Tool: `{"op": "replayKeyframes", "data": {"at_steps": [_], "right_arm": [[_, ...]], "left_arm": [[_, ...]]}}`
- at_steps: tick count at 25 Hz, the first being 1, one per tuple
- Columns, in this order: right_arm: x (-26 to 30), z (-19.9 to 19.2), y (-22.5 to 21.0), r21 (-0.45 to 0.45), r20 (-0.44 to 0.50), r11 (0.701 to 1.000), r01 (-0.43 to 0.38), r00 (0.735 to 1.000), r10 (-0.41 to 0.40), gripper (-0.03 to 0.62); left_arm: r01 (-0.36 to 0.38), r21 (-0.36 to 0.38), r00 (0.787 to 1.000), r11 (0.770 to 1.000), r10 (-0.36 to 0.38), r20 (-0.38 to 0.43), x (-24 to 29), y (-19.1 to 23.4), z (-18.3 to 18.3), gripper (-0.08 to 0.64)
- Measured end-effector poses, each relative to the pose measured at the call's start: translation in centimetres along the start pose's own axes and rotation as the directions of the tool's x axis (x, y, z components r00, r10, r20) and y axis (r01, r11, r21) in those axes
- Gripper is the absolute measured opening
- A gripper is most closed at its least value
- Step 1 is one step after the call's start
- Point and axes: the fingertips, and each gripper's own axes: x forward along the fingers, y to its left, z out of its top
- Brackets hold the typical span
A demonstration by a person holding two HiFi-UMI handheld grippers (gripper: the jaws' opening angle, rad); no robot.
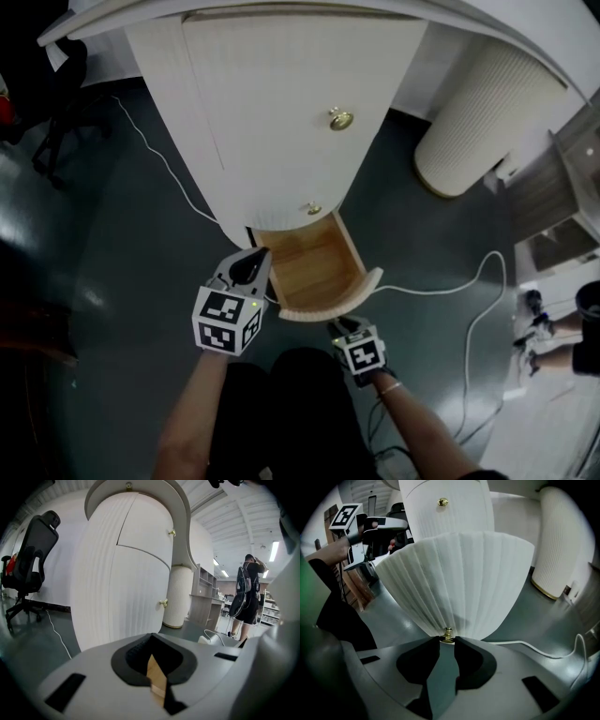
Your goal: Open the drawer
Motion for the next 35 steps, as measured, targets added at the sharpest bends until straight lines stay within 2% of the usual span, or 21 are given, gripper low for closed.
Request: {"op": "replayKeyframes", "data": {"at_steps": [18, 28, 35], "right_arm": [[-1.6, -3.2, 0.7, 0.110, -0.043, 0.994, -0.021, 0.999, 0.026, 0.097], [-1.5, -3.4, 0.4, 0.148, -0.051, 0.989, -0.027, 0.998, 0.035, 0.098], [-1.8, -3.5, -1.0, 0.141, -0.071, 0.990, 0.016, 0.997, -0.006, 0.098]], "left_arm": [[0.022, 0.010, 0.999, 1.000, -0.022, -0.049, 0.6, -1.1, -0.5, 0.002], [0.031, 0.015, 0.997, 0.999, -0.030, -0.064, 1.0, -1.2, -0.7, 0.002], [0.041, 0.016, 0.997, 0.999, -0.040, -0.073, 1.4, -1.4, -1.0, 0.002]]}}
